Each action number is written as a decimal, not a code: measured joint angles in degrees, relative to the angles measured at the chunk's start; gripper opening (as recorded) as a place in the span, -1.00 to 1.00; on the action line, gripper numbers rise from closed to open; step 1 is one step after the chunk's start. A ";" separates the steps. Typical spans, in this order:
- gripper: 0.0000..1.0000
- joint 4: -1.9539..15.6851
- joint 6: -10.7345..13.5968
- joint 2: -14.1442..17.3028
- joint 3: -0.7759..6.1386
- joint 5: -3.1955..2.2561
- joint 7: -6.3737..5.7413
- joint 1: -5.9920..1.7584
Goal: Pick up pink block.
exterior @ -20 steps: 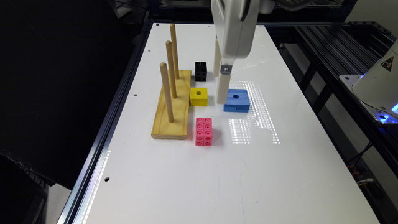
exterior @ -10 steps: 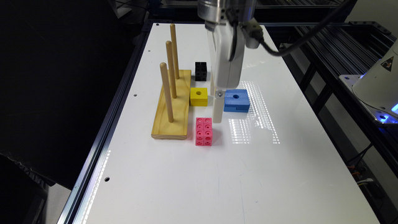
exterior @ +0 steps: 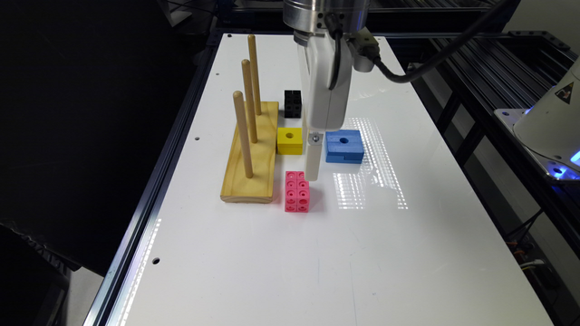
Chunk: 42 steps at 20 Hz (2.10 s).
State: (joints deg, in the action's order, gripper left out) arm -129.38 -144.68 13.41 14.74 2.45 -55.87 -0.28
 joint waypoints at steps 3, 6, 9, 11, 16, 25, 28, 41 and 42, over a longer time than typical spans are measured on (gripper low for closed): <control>1.00 0.00 -1.66 1.90 -0.01 -0.17 0.00 0.00; 1.00 0.05 -4.33 4.45 -0.06 -0.61 -0.01 -0.02; 1.00 0.26 -5.05 5.27 -0.09 -0.68 -0.01 -0.02; 1.00 0.45 -5.04 5.27 -0.09 -0.68 -0.01 -0.02; 1.00 0.49 -7.34 8.36 -0.26 -1.04 -0.01 -0.01; 1.00 2.49 -10.53 12.43 -0.48 -1.76 -0.05 0.23; 1.00 3.26 -10.49 12.78 -0.50 -1.76 -0.14 0.48; -1.00 3.84 -11.09 14.13 -0.59 -2.04 -0.27 0.52; -1.00 3.84 -11.09 14.13 -0.59 -2.04 -0.27 0.52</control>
State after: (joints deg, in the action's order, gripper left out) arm -125.54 -155.77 27.55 14.14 0.41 -56.13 0.24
